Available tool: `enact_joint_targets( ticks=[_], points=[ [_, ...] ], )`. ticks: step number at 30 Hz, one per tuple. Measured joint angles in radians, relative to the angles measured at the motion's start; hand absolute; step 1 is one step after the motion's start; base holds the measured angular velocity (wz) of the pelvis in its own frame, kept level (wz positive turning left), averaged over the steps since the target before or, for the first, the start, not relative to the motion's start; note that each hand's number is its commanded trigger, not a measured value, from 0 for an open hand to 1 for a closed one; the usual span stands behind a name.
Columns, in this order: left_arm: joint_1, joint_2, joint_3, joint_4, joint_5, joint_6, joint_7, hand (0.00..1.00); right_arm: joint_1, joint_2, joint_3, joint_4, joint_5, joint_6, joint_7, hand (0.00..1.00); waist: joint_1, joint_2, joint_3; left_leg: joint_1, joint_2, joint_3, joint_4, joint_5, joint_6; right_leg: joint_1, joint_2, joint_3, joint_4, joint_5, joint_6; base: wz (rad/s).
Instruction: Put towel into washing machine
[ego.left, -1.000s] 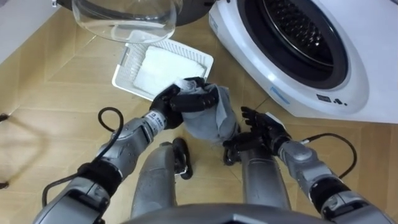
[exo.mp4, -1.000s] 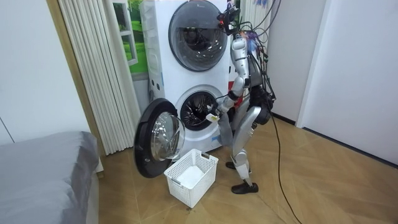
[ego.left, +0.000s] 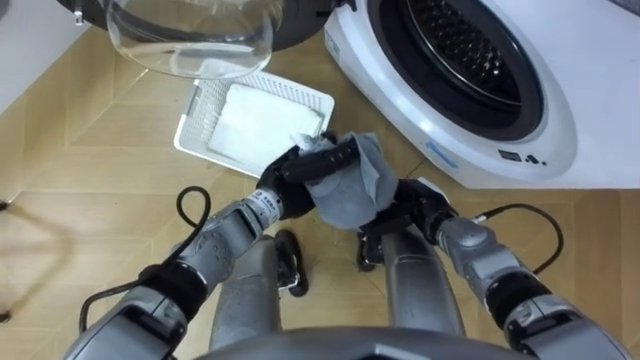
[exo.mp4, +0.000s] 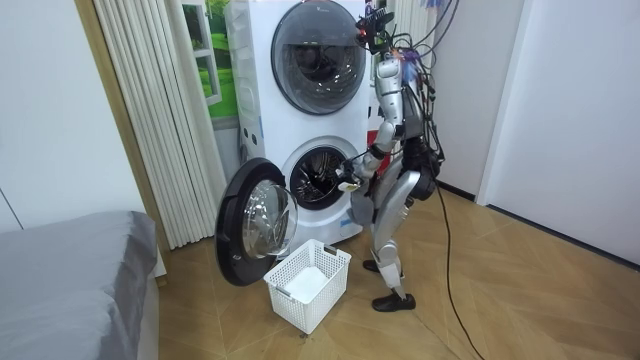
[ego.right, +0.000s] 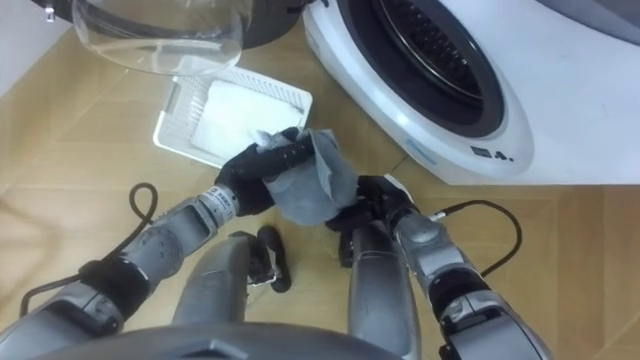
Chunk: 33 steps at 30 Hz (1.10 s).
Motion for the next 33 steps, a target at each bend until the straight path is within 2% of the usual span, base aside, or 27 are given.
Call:
enact_joint_targets(
  ticks=[9, 10, 11, 19, 24, 26, 29, 31, 33],
  points=[
    [0.024, 0.000, 0.000, 0.000, -0.009, -0.007, -0.008, 1.00, 0.008, 0.022, 0.002, -0.001, -0.044, -0.001, -0.051, 1.00, 0.000, 0.003, -0.0020, 0.000, -0.001, 0.003, -0.011, 0.012, -0.004, -0.002, -0.001, -0.001, -0.002, 0.003, -0.003, 0.01],
    [0.024, 0.000, -0.001, 0.001, -0.009, -0.008, -0.008, 0.53, 0.008, 0.023, 0.002, -0.001, -0.044, -0.001, -0.056, 1.00, 0.000, 0.003, -0.0020, 0.000, -0.001, 0.002, -0.011, 0.012, -0.004, -0.002, -0.001, -0.001, -0.003, 0.003, -0.004, 0.00],
    [0.023, 0.000, 0.000, 0.000, -0.010, -0.010, -0.008, 0.00, 0.008, 0.025, 0.003, -0.001, -0.044, -0.001, -0.062, 1.00, 0.000, 0.003, -0.0024, -0.001, 0.000, -0.001, -0.012, 0.012, -0.004, -0.002, 0.000, -0.002, -0.004, 0.004, -0.005, 0.00],
    [0.012, -0.007, 0.016, 0.000, -0.012, -0.024, -0.006, 0.00, 0.010, 0.021, -0.002, 0.000, -0.026, -0.018, -0.090, 1.00, 0.010, 0.011, -0.0063, 0.000, 0.001, -0.001, -0.028, 0.015, -0.007, 0.000, 0.001, -0.007, -0.023, 0.007, -0.007, 0.00],
    [0.010, -0.015, 0.056, 0.001, -0.053, -0.020, -0.003, 0.00, -0.015, 0.011, -0.050, 0.046, 0.124, -0.003, -0.099, 1.00, 0.063, 0.015, -0.0046, -0.003, -0.001, -0.006, -0.050, 0.025, -0.010, -0.001, -0.002, -0.013, -0.034, 0.008, -0.009, 0.05],
    [0.012, -0.018, 0.074, 0.031, -0.035, -0.016, 0.003, 0.00, -0.032, 0.010, -0.071, 0.085, 0.153, 0.000, -0.102, 1.00, 0.082, 0.016, -0.0041, -0.001, -0.002, -0.009, -0.054, 0.027, -0.011, -0.001, -0.001, -0.014, -0.034, 0.008, -0.010, 0.07],
    [0.011, -0.019, 0.100, 0.061, -0.006, -0.006, 0.057, 0.00, -0.079, -0.002, -0.079, 0.167, 0.226, 0.006, -0.104, 1.00, 0.116, 0.017, -0.0028, -0.001, -0.003, -0.008, -0.059, 0.028, -0.013, -0.001, -0.003, -0.017, -0.032, 0.006, -0.013, 0.03],
    [0.015, -0.017, 0.112, 0.061, 0.026, 0.000, 0.084, 0.00, -0.102, -0.013, -0.081, 0.194, 0.249, 0.023, -0.104, 1.00, 0.125, 0.017, -0.0017, -0.004, -0.014, -0.019, -0.066, 0.034, -0.014, -0.002, -0.015, -0.028, -0.028, -0.001, -0.014, 0.21],
    [0.014, -0.018, 0.130, 0.060, 0.064, 0.003, 0.119, 0.00, -0.130, -0.029, -0.118, 0.224, 0.288, 0.034, -0.107, 1.00, 0.145, 0.018, 0.0029, -0.017, -0.021, -0.032, -0.068, 0.043, -0.012, -0.004, -0.024, -0.042, -0.028, -0.003, -0.012, 0.27]
  ],
)
